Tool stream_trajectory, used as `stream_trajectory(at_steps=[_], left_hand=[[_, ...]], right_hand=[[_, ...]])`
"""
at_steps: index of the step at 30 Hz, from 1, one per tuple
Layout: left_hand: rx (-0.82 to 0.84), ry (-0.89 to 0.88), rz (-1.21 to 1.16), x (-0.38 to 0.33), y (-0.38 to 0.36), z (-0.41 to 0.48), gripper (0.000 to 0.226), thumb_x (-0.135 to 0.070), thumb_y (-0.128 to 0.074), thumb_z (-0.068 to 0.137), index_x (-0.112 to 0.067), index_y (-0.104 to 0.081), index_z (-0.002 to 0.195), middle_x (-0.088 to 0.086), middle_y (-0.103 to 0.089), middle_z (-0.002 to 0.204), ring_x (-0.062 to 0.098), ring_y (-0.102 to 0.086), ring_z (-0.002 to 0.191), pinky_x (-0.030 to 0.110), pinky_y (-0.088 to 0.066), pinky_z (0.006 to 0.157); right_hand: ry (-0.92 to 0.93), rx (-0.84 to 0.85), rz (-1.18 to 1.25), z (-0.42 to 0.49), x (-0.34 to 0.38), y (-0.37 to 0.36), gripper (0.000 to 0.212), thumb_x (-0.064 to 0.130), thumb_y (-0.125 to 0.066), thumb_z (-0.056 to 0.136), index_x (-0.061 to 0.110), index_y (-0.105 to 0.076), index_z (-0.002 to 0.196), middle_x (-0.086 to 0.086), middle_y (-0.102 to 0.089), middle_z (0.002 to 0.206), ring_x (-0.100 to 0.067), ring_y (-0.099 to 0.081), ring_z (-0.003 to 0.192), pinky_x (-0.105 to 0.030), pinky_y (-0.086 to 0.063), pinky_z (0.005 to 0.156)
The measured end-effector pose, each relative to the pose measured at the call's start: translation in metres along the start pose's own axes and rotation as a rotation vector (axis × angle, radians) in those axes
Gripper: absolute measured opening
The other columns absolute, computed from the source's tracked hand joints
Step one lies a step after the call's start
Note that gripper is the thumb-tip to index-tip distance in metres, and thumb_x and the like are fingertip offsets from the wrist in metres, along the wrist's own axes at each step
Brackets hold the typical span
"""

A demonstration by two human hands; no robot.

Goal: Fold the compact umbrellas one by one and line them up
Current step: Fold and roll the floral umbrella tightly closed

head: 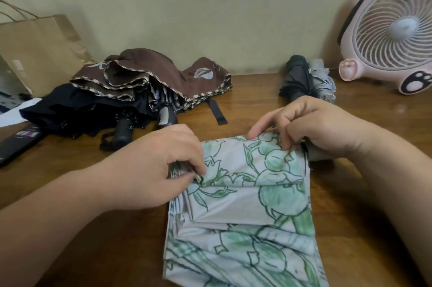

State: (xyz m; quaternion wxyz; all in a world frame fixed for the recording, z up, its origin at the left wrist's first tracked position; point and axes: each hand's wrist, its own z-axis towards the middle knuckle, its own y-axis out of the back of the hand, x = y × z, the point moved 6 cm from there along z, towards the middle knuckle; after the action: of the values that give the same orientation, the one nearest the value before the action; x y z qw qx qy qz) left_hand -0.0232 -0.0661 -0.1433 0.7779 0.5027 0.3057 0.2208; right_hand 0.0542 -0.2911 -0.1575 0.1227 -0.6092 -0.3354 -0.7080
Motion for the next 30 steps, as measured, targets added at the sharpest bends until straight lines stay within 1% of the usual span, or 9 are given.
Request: stream_trajectory(at_steps=[2, 4, 6, 8, 10, 13, 16, 19, 30], left_hand=[[0.015, 0.133, -0.093, 0.0, 0.003, 0.001, 0.028, -0.024, -0.058, 0.092, -0.033, -0.07, 0.116, -0.017, -0.07, 0.085, 0.011, -0.067, 0.093, 0.036, -0.054, 0.092], [0.028, 0.269, -0.123, 0.002, 0.004, 0.011, 0.032, -0.036, -0.045, 0.1, -0.039, -0.058, 0.13, -0.014, -0.07, 0.073, 0.006, -0.068, 0.076, 0.028, -0.053, 0.079], [0.031, 0.317, 0.005, 0.002, 0.001, 0.03, 0.031, -0.047, -0.052, 0.099, -0.039, -0.057, 0.128, -0.013, -0.066, 0.064, -0.002, -0.061, 0.061, 0.017, -0.04, 0.059], [0.082, 0.329, 0.088, 0.0, -0.006, 0.051, 0.034, -0.06, -0.063, 0.089, -0.036, -0.065, 0.114, -0.009, -0.058, 0.059, -0.004, -0.054, 0.056, 0.019, -0.034, 0.054], [0.148, 0.345, 0.077, 0.001, -0.012, 0.067, 0.054, -0.077, -0.065, 0.072, -0.037, -0.066, 0.108, -0.014, -0.057, 0.074, -0.003, -0.053, 0.066, 0.024, -0.041, 0.063], [0.389, 0.322, 0.093, 0.001, -0.033, 0.081, 0.092, -0.092, -0.057, 0.055, -0.035, -0.055, 0.127, -0.015, -0.051, 0.112, 0.006, -0.053, 0.1, 0.029, -0.049, 0.09], [0.54, 0.336, 0.168, -0.005, -0.053, 0.085, 0.077, -0.091, -0.064, 0.058, -0.028, -0.05, 0.101, -0.009, -0.052, 0.1, 0.013, -0.054, 0.09, 0.034, -0.05, 0.081], [0.553, 0.382, 0.236, -0.008, -0.056, 0.088, 0.084, -0.087, -0.069, 0.061, -0.019, -0.047, 0.105, -0.008, -0.054, 0.095, 0.011, -0.053, 0.084, 0.032, -0.049, 0.073], [0.434, 0.402, 0.124, -0.012, -0.053, 0.081, 0.068, -0.079, -0.078, 0.061, -0.02, -0.063, 0.092, 0.0, -0.068, 0.089, 0.021, -0.064, 0.081, 0.042, -0.054, 0.071]], right_hand=[[0.005, -0.053, -0.008, 0.002, -0.001, 0.001, 0.018, 0.0, -0.048, 0.063, -0.015, -0.057, 0.057, -0.016, -0.076, 0.106, -0.034, -0.07, 0.098, -0.04, -0.054, 0.085], [0.04, -0.104, -0.092, 0.003, 0.001, 0.002, 0.019, 0.006, -0.058, 0.075, 0.001, -0.069, 0.06, -0.01, -0.078, 0.1, -0.027, -0.072, 0.095, -0.037, -0.053, 0.085], [0.081, -0.137, -0.16, 0.004, 0.003, 0.001, 0.023, 0.012, -0.078, 0.084, 0.009, -0.072, 0.063, -0.007, -0.078, 0.095, -0.023, -0.073, 0.091, -0.037, -0.052, 0.084], [0.094, -0.164, -0.238, 0.005, 0.003, -0.001, 0.023, 0.021, -0.084, 0.079, 0.012, -0.071, 0.063, -0.005, -0.078, 0.089, -0.021, -0.074, 0.084, -0.039, -0.055, 0.08], [0.096, -0.179, -0.317, 0.005, 0.003, -0.002, 0.025, 0.028, -0.088, 0.075, 0.015, -0.07, 0.064, -0.005, -0.077, 0.085, -0.024, -0.073, 0.077, -0.047, -0.06, 0.078], [0.091, -0.206, -0.399, 0.004, 0.005, -0.003, 0.031, 0.044, -0.088, 0.067, 0.019, -0.071, 0.07, -0.01, -0.076, 0.082, -0.039, -0.071, 0.079, -0.058, -0.059, 0.077], [0.065, -0.214, -0.48, 0.002, 0.009, -0.004, 0.031, 0.041, -0.09, 0.066, 0.025, -0.072, 0.085, 0.002, -0.075, 0.087, -0.023, -0.071, 0.081, -0.046, -0.059, 0.079], [-0.072, -0.072, -0.693, -0.001, 0.009, -0.011, 0.056, 0.06, -0.087, 0.061, 0.036, -0.065, 0.107, 0.017, -0.068, 0.1, -0.001, -0.064, 0.091, -0.028, -0.054, 0.081], [-0.175, 0.019, -0.892, -0.011, 0.019, -0.019, 0.051, 0.073, -0.077, 0.065, 0.027, -0.068, 0.086, 0.009, -0.072, 0.079, -0.009, -0.067, 0.073, -0.037, -0.059, 0.07]])
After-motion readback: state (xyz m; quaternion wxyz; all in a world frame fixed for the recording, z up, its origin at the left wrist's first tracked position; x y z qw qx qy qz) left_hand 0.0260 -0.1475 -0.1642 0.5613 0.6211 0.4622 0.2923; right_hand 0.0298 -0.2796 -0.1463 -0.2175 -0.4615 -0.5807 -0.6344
